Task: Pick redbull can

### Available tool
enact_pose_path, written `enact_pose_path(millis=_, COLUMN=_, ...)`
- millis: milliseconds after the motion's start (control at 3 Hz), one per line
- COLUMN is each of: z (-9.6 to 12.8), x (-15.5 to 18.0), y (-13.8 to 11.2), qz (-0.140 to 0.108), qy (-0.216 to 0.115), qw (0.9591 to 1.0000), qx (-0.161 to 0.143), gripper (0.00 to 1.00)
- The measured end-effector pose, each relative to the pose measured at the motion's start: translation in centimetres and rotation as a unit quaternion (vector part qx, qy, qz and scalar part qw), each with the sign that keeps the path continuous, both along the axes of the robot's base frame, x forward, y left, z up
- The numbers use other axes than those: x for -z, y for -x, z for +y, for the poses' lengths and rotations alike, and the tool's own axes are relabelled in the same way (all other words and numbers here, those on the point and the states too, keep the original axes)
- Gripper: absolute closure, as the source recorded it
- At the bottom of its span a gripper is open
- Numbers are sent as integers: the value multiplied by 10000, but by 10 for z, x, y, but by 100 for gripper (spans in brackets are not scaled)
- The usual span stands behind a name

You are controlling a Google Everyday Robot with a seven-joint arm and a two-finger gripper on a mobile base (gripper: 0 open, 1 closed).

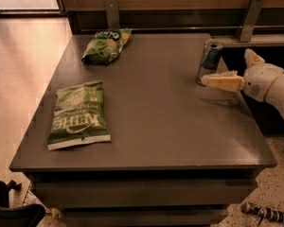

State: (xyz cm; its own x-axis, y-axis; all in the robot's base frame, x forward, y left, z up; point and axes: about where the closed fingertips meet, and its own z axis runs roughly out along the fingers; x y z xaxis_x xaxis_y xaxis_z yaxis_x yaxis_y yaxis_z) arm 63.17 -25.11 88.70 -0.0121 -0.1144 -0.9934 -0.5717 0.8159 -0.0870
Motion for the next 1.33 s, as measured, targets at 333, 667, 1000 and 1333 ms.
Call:
enact_pose_path(millis=333, z=8, x=8, y=-14, qz=26, qy=-228, qw=9997, qx=-87, gripper=0)
enact_pose_path(millis=667, z=12, x=9, y=-15, qz=26, qy=-244, qw=9996, qx=-118, gripper=24)
enact_pose_path(millis=1000, z=14, x=8, y=-16, qz=25, qy=-247, qw=9996, qx=-133, gripper=46)
enact_pose_path(millis=1333, z=17, x=8, y=-16, qz=23, qy=-248, qw=9996, qx=-154, gripper=69)
